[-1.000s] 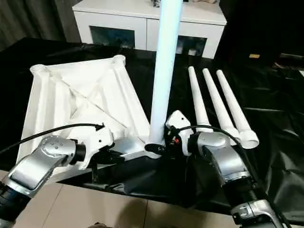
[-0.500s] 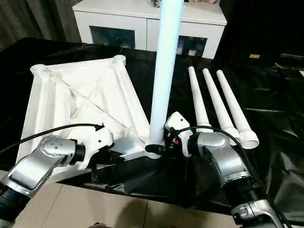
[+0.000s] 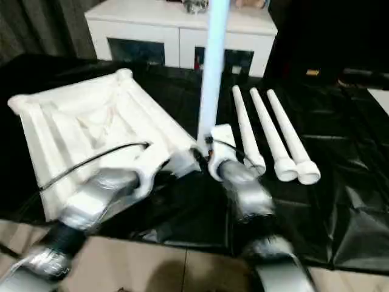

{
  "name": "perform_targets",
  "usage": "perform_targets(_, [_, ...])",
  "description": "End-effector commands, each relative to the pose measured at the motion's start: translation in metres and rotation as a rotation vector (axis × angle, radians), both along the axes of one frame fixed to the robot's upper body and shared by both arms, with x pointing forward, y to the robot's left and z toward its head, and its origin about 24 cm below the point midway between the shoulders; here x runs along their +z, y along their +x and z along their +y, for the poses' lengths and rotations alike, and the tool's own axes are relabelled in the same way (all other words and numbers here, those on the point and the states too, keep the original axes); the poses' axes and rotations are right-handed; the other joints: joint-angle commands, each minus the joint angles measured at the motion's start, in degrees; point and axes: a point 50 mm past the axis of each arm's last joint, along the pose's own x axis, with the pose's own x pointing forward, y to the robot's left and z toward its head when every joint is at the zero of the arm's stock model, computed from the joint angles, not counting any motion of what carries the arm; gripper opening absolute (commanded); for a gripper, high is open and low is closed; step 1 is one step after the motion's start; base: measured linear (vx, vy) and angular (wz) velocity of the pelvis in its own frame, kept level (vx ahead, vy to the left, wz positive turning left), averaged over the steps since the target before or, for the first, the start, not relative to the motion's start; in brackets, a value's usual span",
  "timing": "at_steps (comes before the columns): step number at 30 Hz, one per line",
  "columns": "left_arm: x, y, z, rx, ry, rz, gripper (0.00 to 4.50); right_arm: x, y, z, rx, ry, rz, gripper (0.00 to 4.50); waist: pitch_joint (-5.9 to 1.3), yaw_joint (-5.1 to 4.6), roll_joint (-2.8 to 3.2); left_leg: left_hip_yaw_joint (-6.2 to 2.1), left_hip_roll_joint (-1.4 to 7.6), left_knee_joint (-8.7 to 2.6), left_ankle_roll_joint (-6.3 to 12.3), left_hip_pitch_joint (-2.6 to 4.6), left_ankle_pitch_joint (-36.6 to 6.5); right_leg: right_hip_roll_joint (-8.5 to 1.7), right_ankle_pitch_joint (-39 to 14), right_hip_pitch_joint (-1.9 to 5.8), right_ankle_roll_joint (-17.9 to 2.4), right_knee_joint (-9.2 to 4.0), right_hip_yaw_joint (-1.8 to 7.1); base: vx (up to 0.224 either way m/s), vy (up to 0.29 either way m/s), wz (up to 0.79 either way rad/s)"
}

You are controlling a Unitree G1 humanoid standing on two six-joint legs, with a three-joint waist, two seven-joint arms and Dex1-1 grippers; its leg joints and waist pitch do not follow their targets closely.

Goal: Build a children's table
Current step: Rotate leg to tighten

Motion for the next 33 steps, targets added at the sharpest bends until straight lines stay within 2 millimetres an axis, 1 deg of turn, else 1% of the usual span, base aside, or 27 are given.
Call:
perform_targets(1, [0.004,0.016,0.008,0.159,0.046,-0.092,0.0,-0.018,-0.011,0.029,0.056,-0.013,0.076,2.61,-3.07,-0.39,-0.11,-2.39,2.88,-4.53,-1.51,1.61,-22.23,-3.9,-30.46,0.88,-5.33,-6.4,2.58,0.0,0.0,0.0])
perform_targets(2, [0.004,0.018,0.007,0.168,0.055,-0.103,0.0,-0.017,-0.01,0.035,0.076,-0.023,0.062,2.61,-3.22,-0.33,-0.12,-2.48,2.94,-4.63,-1.32,1.46,-21.93,-3.89,-29.72,1.17,-5.01,-6.19,2.55,0.0,0.0,0.0])
perform_targets(3, [0.004,0.019,0.006,0.172,0.058,-0.105,0.0,-0.016,-0.01,0.037,0.08,-0.026,0.057,2.61,-3.33,-0.26,-0.11,-2.39,2.94,-4.64,-1.07,1.33,-21.27,-3.93,-28.75,1.15,-5.11,-6.06,2.65,0.0,0.0,0.0])
perform_targets(4, [0.006,0.019,0.008,0.163,0.072,-0.117,0.0,-0.012,-0.009,0.04,0.112,0.008,0.027,2.96,-3.34,-0.22,-0.13,-2.44,3.07,-4.81,-0.79,0.97,-20.36,-4.01,-27.35,1.44,-5.42,-5.81,2.72,0.0,0.0,0.0])
perform_targets(5, [0.006,0.019,0.009,0.158,0.073,-0.122,0.0,-0.01,-0.009,0.041,0.123,0.015,0.014,3.17,-3.4,-0.13,-0.11,-2.36,3.12,-4.82,-0.51,0.87,-19.71,-4.03,-26.34,1.45,-5.62,-5.7,2.8,0.0,0.0,0.0])
perform_targets(6, [0.009,0.019,0.012,0.138,0.083,-0.135,0.0,-0.003,-0.008,0.042,0.169,0.03,-0.037,3.31,-3.42,-0.06,0.02,-2.4,3.13,-4.83,-0.46,0.81,-19.64,-4.08,-25.93,1.5,-5.77,-5.59,2.8,0.0,0.0,0.0])
perform_targets(7, [0.009,0.019,0.014,0.126,0.087,-0.139,0.0,0.0,-0.008,0.042,0.188,0.031,-0.061,3.33,-3.59,-0.08,-0.01,-2.43,3.13,-4.87,-0.08,0.36,-18.59,-4.1,-24.3,1.84,-6.07,-5.36,2.82,0.0,0.0,0.0])
perform_targets(8, [0.01,0.018,0.015,0.113,0.083,-0.142,0.0,0.002,-0.007,0.04,0.185,0.03,-0.073,3.41,-3.54,-0.12,-0.05,-2.46,3.15,-4.93,0.06,0.08,-17.95,-4.15,-23.45,2.02,-6.16,-5.25,2.88,0.0,0.0,0.0])
perform_targets(9, [0.01,0.018,0.015,0.104,0.081,-0.145,0.0,0.003,-0.006,0.038,0.177,0.03,-0.082,3.54,-3.55,-0.39,-0.12,-2.54,3.16,-5.02,0.19,-0.35,-17.32,-4.1,-22.49,2.36,-6.29,-4.98,2.86,0.0,0.0,0.0])
perform_targets(10, [0.01,0.016,0.017,0.091,0.074,-0.141,0.0,0.006,-0.005,0.033,0.174,0.025,-0.101,3.67,-3.7,-0.88,-0.2,-2.8,3.16,-5.1,0.37,-1.04,-16.04,-4.1,-21.06,2.94,-6.63,-4.52,2.69,0.0,0.0,0.0])
perform_targets(11, [0.011,0.014,0.019,0.062,0.075,-0.142,0.0,0.009,-0.004,0.028,0.172,0.025,-0.12,3.67,-3.75,-1.05,0.03,-2.8,3.29,-5.02,0.54,-0.7,-15.94,-4.14,-20.96,2.57,-7.26,-4.68,2.64,0.0,0.0,0.0])
perform_targets(12, [0.011,0.013,0.019,0.049,0.076,-0.143,0.0,0.011,-0.004,0.026,0.172,0.025,-0.128,3.79,-3.83,-1.02,-0.05,-2.64,3.28,-4.79,0.54,-0.27,-15.77,-4.18,-20.33,2.3,-7.81,-4.78,2.75,0.0,0.0,0.0])
perform_targets(13, [0.011,0.01,0.021,0.028,0.077,-0.14,0.0,0.013,-0.003,0.021,0.175,0.02,-0.139,3.79,-3.92,-0.95,-0.02,-2.41,3.33,-4.56,1.02,-0.02,-14.37,-4.13,-16.84,2.13,-9.55,-4.36,3.05,0.051,-0.017,0.05])
perform_targets(14, [0.011,0.006,0.024,-0.003,0.077,-0.127,0.0,0.017,-0.003,0.013,0.194,0.0,-0.151,3.92,-4.03,-0.72,0.06,-2.33,3.45,-4.54,1.67,-0.13,-12.36,-4.07,-13.36,2.37,-10.87,-3.85,3.02,0.051,-0.017,0.05])
perform_targets(15, [0.009,0.0,0.031,-0.039,0.082,-0.103,0.0,0.021,-0.004,0.001,0.252,-0.037,-0.15,4.01,-4.02,-0.75,0.15,-2.23,3.42,-4.46,2.15,-0.23,-11.51,-3.92,-11.92,2.46,-11.35,-3.62,3.02,0.0,0.0,0.0])
perform_targets(16, [0.009,-0.005,0.036,-0.07,0.083,-0.091,0.0,0.023,-0.006,-0.006,0.287,-0.042,-0.147,4.1,-4.03,-0.38,0.39,-2.16,3.69,-4.35,3.01,-0.09,-8.88,-3.67,-7.66,2.63,-12.33,-3.02,3.02,0.053,0.0,0.0])
perform_targets(17, [0.009,-0.005,0.036,-0.07,0.083,-0.091,0.0,0.023,-0.006,-0.006,0.287,-0.042,-0.147,4.1,-4.03,-0.38,0.39,-2.16,3.69,-4.35,3.01,-0.09,-8.88,-3.67,-7.66,2.63,-12.33,-3.02,3.02,0.053,0.0,0.0])
perform_targets(18, [0.008,-0.011,0.043,-0.114,0.09,-0.072,0.0,0.026,-0.011,-0.017,0.361,-0.041,-0.125,4.26,-4.06,-0.31,0.37,-1.88,3.5,-4.15,3.64,0.0,-7.79,-3.45,-5.18,2.48,-13.44,-2.7,3.11,0.051,0.007,0.0])
perform_targets(19, [0.008,-0.015,0.05,-0.158,0.094,-0.063,0.0,0.028,-0.017,-0.028,0.443,-0.053,-0.105,4.35,-4.05,0.16,0.35,-1.9,3.5,-4.09,4.95,-0.16,-6.46,-3.56,-2.61,2.94,-14.32,-2.32,3.16,0.0,0.0,0.0])
perform_targets(20, [0.008,-0.015,0.05,-0.158,0.094,-0.063,0.0,0.028,-0.017,-0.028,0.443,-0.053,-0.105,4.35,-4.03,0.29,0.37,-1.88,3.58,-4.06,5.04,-0.03,-6.47,-3.56,-2.52,2.86,-14.44,-2.33,3.16,0.0,0.0,0.0])
perform_targets(21, [0.008,-0.018,0.053,-0.179,0.093,-0.05,0.0,0.03,-0.02,-0.033,0.492,-0.06,-0.096,4.44,-4.04,0.33,0.39,-1.71,3.6,-3.99,5.03,0.24,-6.62,-3.59,-2.53,2.59,-14.74,-2.37,3.24,0.0,0.0,0.0])
perform_targets(22, [0.01,-0.021,0.057,-0.227,0.088,-0.048,0.0,0.031,-0.026,-0.039,0.566,-0.076,-0.086,4.44,-3.99,0.42,0.29,-1.72,3.57,-4.0,5.08,0.17,-6.98,-3.65,-3.04,2.79,-15.14,-2.38,3.27,0.0,0.0,0.0])
perform_targets(23, [0.012,-0.024,0.061,-0.259,0.087,-0.035,0.0,0.033,-0.032,-0.043,0.64,-0.084,-0.073,4.44,-3.91,0.59,0.35,-1.76,3.62,-4.04,4.98,0.22,-7.93,-3.7,-4.47,2.83,-15.03,-2.56,3.23,0.0,0.0,0.0])
perform_targets(25, [0.016,-0.029,0.066,-0.316,0.079,-0.024,0.0,0.034,-0.042,-0.048,0.748,-0.092,-0.045,4.44,-3.68,0.67,0.37,-1.76,3.78,-4.26,4.34,0.38,-9.78,-3.64,-6.92,2.68,-14.58,-2.83,3.3,0.0,0.0,0.0])
perform_targets(28, [0.022,-0.035,0.067,-0.39,0.051,-0.008,0.0,0.032,-0.054,-0.049,0.859,-0.09,0.002,4.44,-3.25,0.94,0.39,-1.83,3.88,-4.64,2.62,0.69,-13.95,-3.65,-12.91,2.41,-13.36,-3.47,3.4,0.0,0.0,0.0])
perform_targets(30, [0.023,-0.038,0.065,-0.421,0.039,0.0,0.0,0.031,-0.055,-0.048,0.879,-0.088,0.01,4.44,-3.11,0.86,0.34,-1.9,3.8,-4.78,1.17,0.93,-16.5,-3.76,-17.24,2.13,-12.43,-3.97,3.49,0.0,0.0,0.0])
perform_targets(33, [0.025,-0.043,0.063,-0.464,0.021,0.011,0.0,0.027,-0.053,-0.045,0.878,-0.097,0.018,4.44,-3.24,1.02,0.36,-1.95,3.9,-4.81,0.41,0.98,-15.75,-3.82,-16.59,2.02,-12.36,-3.83,3.62,0.0,0.0,0.0])
